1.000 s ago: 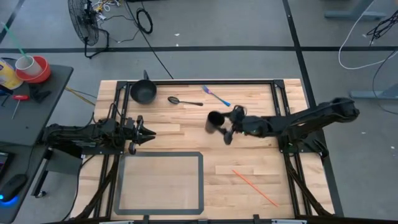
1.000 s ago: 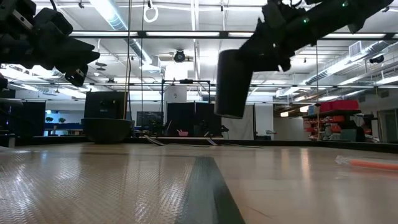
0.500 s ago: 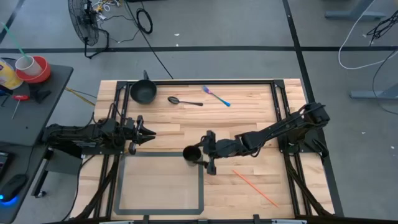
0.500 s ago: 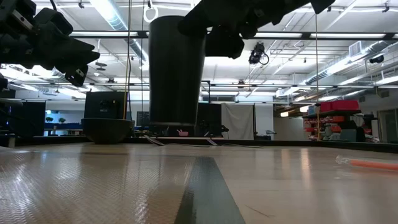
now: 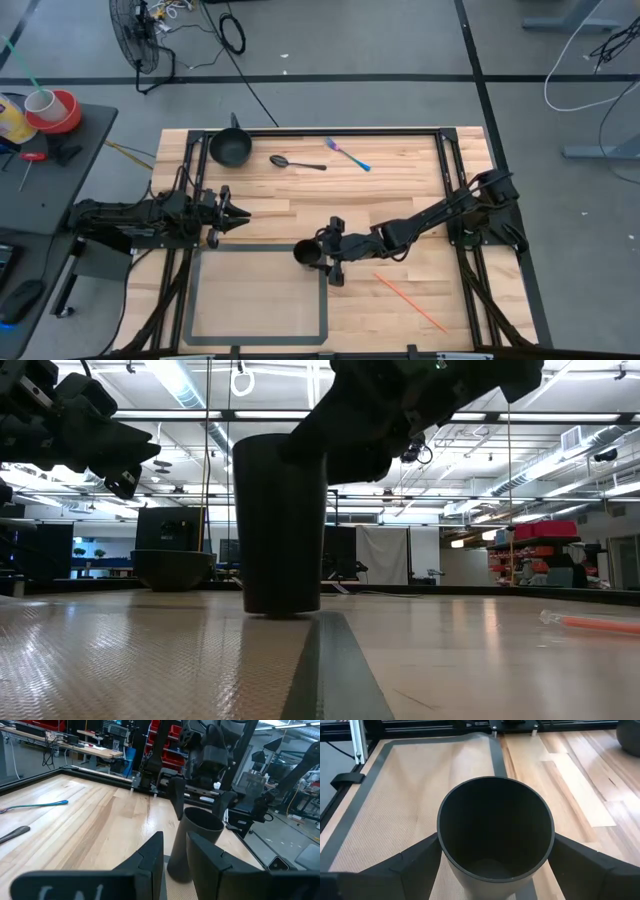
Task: Pick & Place Utensil
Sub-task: Put the black cup on the top right of the transparent mat
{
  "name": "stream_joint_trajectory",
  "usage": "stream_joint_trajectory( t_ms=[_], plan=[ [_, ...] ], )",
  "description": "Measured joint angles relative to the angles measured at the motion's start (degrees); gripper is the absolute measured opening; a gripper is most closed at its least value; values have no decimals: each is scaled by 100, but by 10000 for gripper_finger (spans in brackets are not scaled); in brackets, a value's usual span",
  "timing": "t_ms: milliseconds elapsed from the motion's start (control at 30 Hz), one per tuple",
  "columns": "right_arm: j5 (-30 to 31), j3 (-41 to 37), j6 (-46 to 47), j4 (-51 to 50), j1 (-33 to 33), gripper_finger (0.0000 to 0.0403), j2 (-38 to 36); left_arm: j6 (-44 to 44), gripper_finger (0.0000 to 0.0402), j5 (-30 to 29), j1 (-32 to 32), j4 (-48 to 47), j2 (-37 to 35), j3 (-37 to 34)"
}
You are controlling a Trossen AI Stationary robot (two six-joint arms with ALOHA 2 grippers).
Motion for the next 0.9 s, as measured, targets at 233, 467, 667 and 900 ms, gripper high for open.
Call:
stream_joint_trajectory(
  t_ms=[233, 467, 667, 900],
  plan=[
    [-55, -1, 0, 35, 0, 336, 42, 0, 90, -1, 0, -3, 1, 0],
    [-54, -2, -1, 24, 0, 336, 42, 0, 90, -1, 0, -6, 1, 0],
    [90, -2, 7, 117, 0, 336, 42, 0, 90, -1, 1, -8, 1, -1],
    [46, -4, 141, 147, -2, 338, 42, 0, 90, -1, 1, -10, 1, 1]
  ],
)
